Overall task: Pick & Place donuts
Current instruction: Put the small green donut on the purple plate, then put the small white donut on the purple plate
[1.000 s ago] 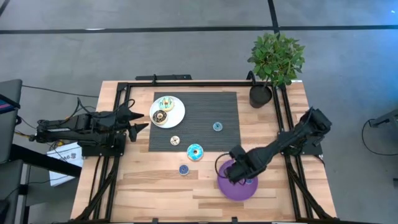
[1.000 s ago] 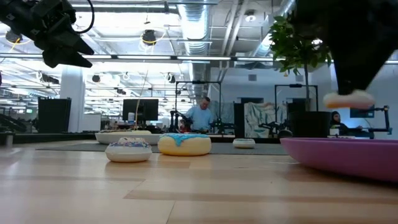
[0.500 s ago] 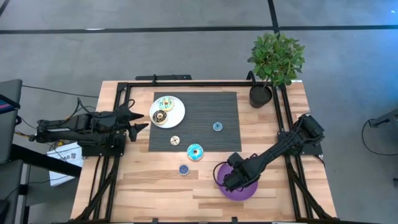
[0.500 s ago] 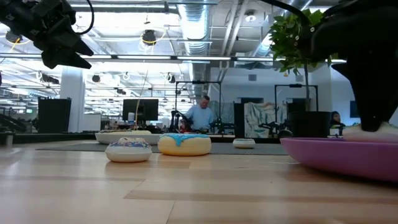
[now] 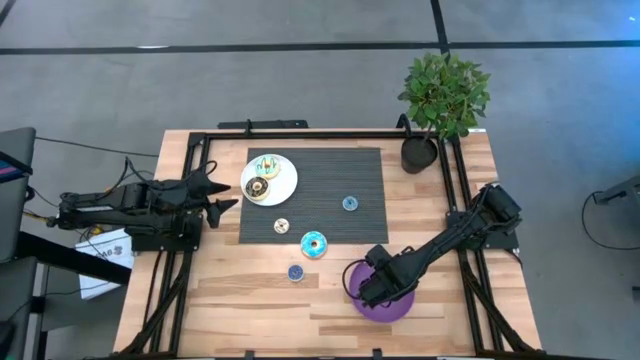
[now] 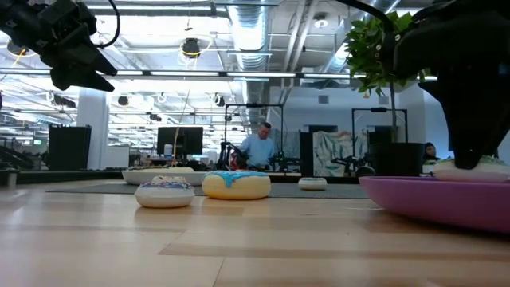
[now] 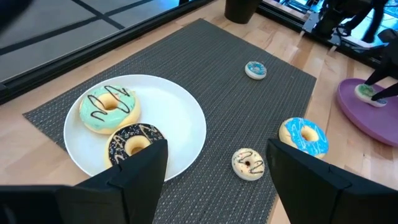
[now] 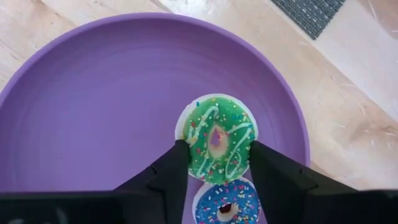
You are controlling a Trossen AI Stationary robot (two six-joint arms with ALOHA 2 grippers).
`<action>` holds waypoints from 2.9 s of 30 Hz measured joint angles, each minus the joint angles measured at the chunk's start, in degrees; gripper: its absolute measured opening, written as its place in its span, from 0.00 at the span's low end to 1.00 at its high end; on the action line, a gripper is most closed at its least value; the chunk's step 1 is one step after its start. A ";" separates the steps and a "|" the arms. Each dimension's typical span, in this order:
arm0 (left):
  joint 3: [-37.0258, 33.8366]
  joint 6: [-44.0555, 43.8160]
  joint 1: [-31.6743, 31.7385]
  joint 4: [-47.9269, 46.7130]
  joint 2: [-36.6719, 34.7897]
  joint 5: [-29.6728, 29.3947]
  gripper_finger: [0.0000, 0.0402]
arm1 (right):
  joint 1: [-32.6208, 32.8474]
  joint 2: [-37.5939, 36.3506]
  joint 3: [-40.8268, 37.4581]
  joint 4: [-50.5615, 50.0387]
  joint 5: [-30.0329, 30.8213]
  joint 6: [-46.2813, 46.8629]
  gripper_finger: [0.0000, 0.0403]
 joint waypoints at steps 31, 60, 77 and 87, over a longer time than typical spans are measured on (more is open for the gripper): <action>0.00 -0.50 0.02 -0.04 0.00 0.85 0.66 | 1.26 -11.25 0.20 -1.84 15.90 -8.74 0.53; 0.04 16.05 -0.07 9.95 4.66 12.25 0.66 | -24.82 -14.98 -7.00 26.30 4.77 -62.71 0.00; 7.47 19.42 -0.18 19.75 33.59 12.13 0.66 | -31.22 -49.83 -39.08 41.59 -1.66 -66.81 0.00; 15.60 17.89 -0.52 19.16 53.37 14.90 0.66 | -35.63 -65.66 -46.79 36.65 -7.82 -70.99 0.00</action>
